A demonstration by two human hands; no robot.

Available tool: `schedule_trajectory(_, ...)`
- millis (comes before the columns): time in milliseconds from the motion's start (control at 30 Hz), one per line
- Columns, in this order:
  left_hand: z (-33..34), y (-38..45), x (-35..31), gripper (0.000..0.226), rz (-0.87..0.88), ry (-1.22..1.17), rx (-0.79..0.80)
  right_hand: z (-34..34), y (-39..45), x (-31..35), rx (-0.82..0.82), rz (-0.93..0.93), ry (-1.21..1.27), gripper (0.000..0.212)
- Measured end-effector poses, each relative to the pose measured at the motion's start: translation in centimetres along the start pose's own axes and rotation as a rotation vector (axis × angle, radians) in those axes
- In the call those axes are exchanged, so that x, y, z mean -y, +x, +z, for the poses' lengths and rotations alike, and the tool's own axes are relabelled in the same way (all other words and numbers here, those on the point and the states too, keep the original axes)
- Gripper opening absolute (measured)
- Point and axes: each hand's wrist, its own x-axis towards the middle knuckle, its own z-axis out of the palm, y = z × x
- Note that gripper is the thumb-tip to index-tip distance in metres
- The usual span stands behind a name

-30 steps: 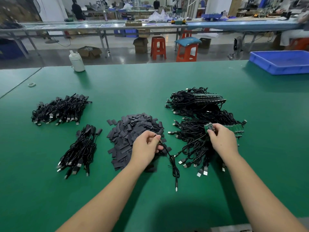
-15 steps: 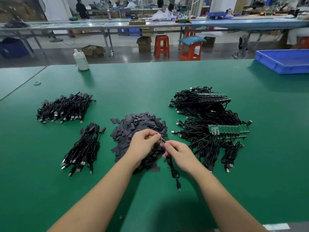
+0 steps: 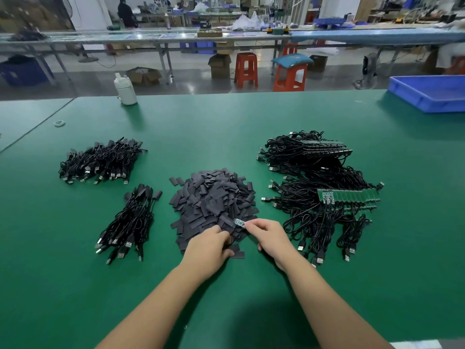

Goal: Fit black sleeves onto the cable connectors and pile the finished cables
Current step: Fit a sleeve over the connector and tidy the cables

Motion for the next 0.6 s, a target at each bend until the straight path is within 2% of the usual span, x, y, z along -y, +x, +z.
schedule_trajectory(233, 0.0, 0.1, -0.6, 0.014, -0.034, -0.094, -0.031, -0.7, 0.6, -0.6, 0.155, 0.044, 0.089, 0.009)
schedule_trajectory(433, -1.0, 0.3, -0.9, 0.018, -0.151, -0.592, -0.062, -0.9, 0.9, -1.3, 0.180, 0.078, 0.150, 0.015)
schedule_trajectory(600, -1.2, 0.2, -0.6, 0.025, -0.176, -0.631, -0.054, -1.2, 1.2, -1.7, 0.208, 0.104, 0.178, 0.016)
